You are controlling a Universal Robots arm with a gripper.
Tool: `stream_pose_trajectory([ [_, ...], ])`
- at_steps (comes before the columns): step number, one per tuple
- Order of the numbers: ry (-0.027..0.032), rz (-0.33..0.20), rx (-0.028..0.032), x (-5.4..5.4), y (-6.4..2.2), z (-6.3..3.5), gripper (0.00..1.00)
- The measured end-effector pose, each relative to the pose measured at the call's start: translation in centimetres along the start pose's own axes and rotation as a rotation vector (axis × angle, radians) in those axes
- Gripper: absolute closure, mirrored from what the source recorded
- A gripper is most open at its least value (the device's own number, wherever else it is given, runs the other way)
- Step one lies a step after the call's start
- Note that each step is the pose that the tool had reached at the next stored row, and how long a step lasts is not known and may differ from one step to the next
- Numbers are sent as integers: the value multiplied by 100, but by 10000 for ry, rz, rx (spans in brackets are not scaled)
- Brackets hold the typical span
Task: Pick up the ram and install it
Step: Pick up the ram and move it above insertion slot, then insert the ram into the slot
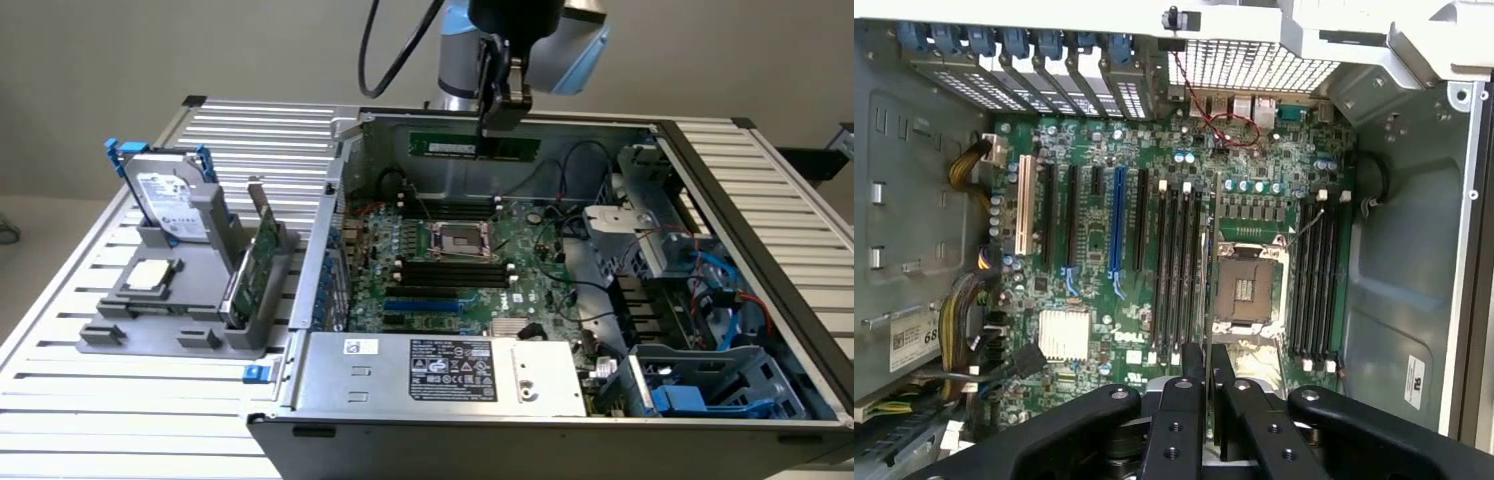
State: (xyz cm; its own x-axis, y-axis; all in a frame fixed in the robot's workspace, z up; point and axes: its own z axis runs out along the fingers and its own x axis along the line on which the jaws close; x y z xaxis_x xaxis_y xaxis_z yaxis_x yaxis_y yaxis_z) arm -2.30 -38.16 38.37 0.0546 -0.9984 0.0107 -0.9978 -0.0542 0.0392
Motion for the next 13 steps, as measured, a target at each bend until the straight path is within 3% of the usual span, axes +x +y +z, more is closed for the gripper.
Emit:
stream_pose_trajectory([
  [13, -2, 1, -9, 0, 1, 1, 86],
])
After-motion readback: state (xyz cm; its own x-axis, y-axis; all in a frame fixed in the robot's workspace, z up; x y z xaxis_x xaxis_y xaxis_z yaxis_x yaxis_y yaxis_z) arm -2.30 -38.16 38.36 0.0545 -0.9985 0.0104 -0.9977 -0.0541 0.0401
